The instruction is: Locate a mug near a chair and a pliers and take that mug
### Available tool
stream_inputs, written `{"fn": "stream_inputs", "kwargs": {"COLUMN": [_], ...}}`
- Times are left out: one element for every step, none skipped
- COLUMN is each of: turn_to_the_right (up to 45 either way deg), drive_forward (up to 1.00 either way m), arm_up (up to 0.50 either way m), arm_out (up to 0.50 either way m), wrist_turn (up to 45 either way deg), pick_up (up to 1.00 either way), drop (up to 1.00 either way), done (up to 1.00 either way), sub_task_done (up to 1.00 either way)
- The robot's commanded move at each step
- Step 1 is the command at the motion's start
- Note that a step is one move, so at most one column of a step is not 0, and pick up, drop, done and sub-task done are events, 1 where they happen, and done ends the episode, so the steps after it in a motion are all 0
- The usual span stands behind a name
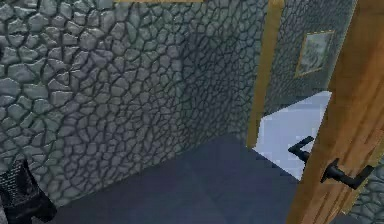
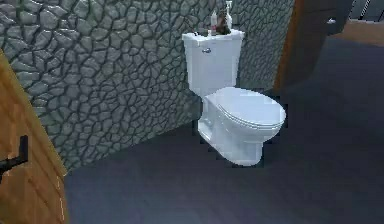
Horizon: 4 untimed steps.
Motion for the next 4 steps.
{"fn": "stream_inputs", "kwargs": {"turn_to_the_right": [0.0, 39.0, 0.0, 18.0], "drive_forward": [0.8, 0.0, 0.05, 0.0], "arm_up": [0.0, 0.0, 0.0, 0.0], "arm_out": [0.0, 0.0, 0.0, 0.0], "wrist_turn": [0.0, 0.0, 0.0, 0.0], "pick_up": [0.0, 0.0, 0.0, 0.0], "drop": [0.0, 0.0, 0.0, 0.0], "done": [0.0, 0.0, 0.0, 0.0], "sub_task_done": [0.0, 0.0, 0.0, 0.0]}}
